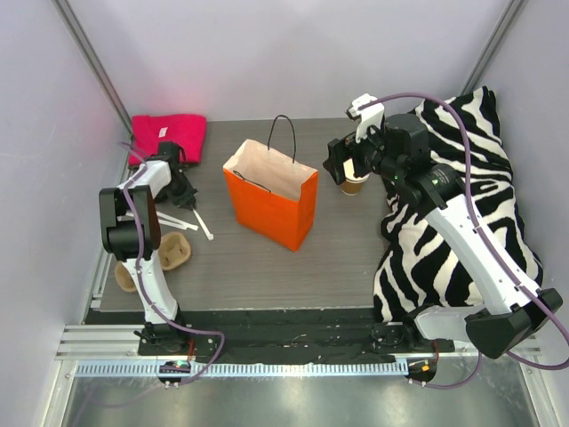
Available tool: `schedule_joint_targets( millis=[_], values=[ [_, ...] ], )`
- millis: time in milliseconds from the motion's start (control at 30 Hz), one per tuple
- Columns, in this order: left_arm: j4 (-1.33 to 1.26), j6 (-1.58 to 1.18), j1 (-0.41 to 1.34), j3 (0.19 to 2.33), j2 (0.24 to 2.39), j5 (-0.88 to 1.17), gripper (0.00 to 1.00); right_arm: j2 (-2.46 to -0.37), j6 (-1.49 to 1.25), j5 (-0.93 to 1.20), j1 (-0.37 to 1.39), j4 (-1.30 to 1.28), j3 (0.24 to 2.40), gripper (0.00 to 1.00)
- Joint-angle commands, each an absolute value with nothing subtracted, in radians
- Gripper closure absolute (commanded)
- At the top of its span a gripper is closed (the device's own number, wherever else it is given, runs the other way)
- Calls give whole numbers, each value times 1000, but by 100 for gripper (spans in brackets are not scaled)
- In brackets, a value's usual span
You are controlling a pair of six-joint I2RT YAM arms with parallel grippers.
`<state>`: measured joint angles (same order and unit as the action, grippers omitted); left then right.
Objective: Pack the takeout coffee
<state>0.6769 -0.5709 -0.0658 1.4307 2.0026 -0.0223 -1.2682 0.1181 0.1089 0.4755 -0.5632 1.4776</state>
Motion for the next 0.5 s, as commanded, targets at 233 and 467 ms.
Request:
schedule_joint_targets(
  millis=[233,467],
  values=[
    [719,-569,-25,1549,1697,164,100,-1250,115,135,469,-577,1632,0],
    [761,-399,-17,1568,1464,313,100,-1255,107,230,469,-624,1755,0]
  ],
)
